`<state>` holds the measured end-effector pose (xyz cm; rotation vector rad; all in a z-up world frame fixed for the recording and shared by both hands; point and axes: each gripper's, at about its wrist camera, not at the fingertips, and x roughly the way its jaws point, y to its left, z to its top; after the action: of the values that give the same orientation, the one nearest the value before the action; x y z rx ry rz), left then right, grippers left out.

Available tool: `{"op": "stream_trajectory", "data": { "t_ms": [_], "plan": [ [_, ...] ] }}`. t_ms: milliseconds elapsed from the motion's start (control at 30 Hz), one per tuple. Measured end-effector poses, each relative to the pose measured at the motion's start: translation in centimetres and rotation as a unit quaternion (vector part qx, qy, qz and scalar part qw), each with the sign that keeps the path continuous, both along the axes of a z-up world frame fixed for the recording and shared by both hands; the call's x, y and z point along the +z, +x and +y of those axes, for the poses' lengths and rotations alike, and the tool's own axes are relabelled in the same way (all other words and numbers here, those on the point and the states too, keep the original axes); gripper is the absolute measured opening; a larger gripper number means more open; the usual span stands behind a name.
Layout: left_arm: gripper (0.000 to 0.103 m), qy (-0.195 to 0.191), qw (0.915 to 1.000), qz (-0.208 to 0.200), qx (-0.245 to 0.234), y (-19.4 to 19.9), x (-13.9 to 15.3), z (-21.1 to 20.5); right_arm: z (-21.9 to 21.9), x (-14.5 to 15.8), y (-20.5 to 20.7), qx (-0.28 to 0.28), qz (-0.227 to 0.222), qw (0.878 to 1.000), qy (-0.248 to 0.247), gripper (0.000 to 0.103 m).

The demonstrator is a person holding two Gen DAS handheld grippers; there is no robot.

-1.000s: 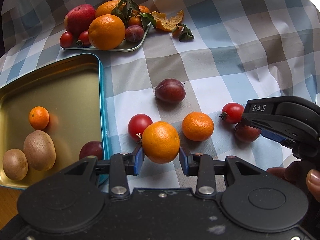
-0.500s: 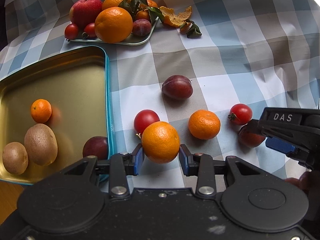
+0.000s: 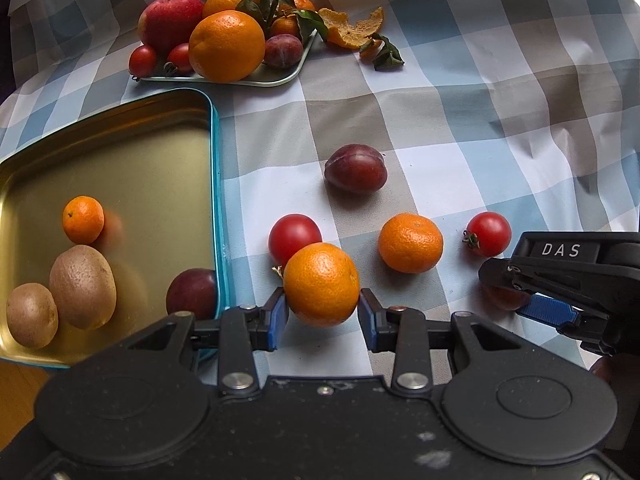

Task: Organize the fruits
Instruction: 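Close the left gripper on the mandarin while the right gripper grasps the plum, then carry the mandarin and the plum over the gold tray with both grippers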

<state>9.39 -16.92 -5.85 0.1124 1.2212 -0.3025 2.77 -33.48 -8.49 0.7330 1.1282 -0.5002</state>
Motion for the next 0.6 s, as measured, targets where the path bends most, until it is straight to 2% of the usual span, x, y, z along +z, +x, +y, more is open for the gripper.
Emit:
{"op": "stream_trajectory", "data": {
  "t_ms": [300,600],
  "plan": [
    [0.037,0.001,1.0000,-0.002,-0.001,-0.1,0.1,0.0,1.1,0.7,-1.5,-0.008,-0.026,0.999,-0.041,0.050],
    [0.037,0.006,0.9999,-0.014,-0.002,-0.7,0.5,0.3,1.4,2.2,-2.9,-0.012,-0.054,0.997,-0.056,0.050]
  ]
}}
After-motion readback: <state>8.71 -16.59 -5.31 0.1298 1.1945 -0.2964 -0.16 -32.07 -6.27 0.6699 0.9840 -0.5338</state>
